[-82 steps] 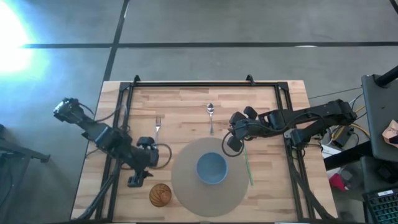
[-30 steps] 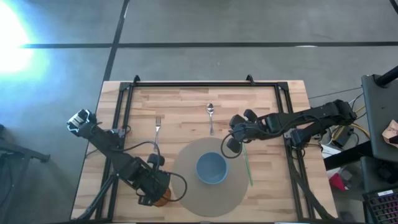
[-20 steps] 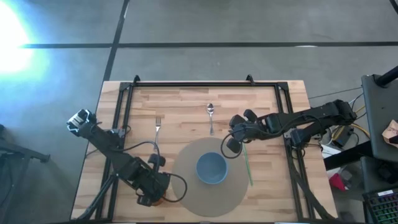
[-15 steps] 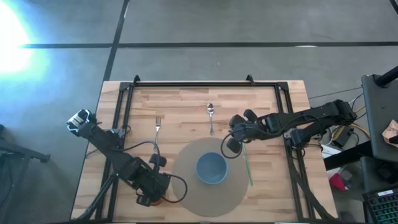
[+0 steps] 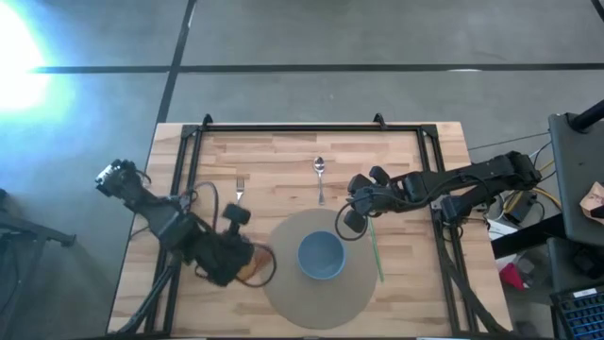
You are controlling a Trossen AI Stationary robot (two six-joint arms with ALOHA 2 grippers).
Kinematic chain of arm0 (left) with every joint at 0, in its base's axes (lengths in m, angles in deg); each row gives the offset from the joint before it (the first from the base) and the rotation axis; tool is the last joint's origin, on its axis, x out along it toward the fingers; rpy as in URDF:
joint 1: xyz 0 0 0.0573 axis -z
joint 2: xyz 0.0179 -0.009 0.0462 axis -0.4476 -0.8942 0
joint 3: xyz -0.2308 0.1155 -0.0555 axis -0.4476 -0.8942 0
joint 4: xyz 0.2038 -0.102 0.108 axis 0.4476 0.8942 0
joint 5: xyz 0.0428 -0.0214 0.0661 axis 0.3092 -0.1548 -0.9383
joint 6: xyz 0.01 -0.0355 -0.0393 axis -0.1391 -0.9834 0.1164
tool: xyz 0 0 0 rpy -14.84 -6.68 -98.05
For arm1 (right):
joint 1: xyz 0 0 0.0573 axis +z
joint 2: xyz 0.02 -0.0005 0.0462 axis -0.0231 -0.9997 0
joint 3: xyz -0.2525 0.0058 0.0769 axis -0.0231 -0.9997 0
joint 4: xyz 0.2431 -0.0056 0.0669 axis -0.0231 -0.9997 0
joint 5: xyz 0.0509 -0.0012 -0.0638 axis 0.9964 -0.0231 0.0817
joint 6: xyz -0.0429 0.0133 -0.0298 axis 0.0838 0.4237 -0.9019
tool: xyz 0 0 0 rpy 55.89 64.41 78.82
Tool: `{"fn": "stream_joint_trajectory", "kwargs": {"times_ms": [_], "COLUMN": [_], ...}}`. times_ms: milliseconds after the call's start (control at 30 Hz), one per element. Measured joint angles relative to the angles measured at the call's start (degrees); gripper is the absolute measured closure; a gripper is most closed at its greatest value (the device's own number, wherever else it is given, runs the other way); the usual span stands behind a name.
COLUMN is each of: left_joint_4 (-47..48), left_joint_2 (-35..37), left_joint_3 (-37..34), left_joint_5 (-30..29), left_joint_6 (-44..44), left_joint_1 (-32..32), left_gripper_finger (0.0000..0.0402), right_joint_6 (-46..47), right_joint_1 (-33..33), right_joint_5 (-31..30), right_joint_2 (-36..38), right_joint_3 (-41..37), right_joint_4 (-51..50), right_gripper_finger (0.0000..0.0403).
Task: Pick & Place Utensil
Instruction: Put the gray cup to the top left of the table mat
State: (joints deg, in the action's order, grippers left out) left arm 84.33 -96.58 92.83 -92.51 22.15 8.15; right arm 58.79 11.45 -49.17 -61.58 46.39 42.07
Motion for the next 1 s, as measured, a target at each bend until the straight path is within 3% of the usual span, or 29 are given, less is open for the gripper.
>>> {"fn": "stream_joint_trajectory", "kwargs": {"times_ms": [167,367,633,1000], "left_joint_4": [2.46,3.88,3.79,3.53], "left_joint_2": [2.33,4.33,4.86,4.75], "left_joint_3": [3.25,5.42,6.29,5.98], "left_joint_5": [-2.65,-1.92,6.24,20.37], "left_joint_6": [3.1,5.43,7.12,5.41], "left_joint_1": [-7.1,-19.12,-32.41,-43.9], "left_gripper_finger": [0.0398,0.0396,0.0396,0.0395], "right_joint_6": [-0.01,-0.01,-0.02,-0.01], "right_joint_1": [0.0,0.02,0.02,0.02], "right_joint_5": [0.01,0.09,0.2,0.17], "right_joint_2": [0.0,0.0,0.0,0.0], "right_joint_3": [0.0,0.0,0.0,0.0], "right_joint_4": [-0.01,-0.04,-0.04,-0.02], "right_gripper_finger": [0.0339,0.0346,0.0346,0.0346]}}
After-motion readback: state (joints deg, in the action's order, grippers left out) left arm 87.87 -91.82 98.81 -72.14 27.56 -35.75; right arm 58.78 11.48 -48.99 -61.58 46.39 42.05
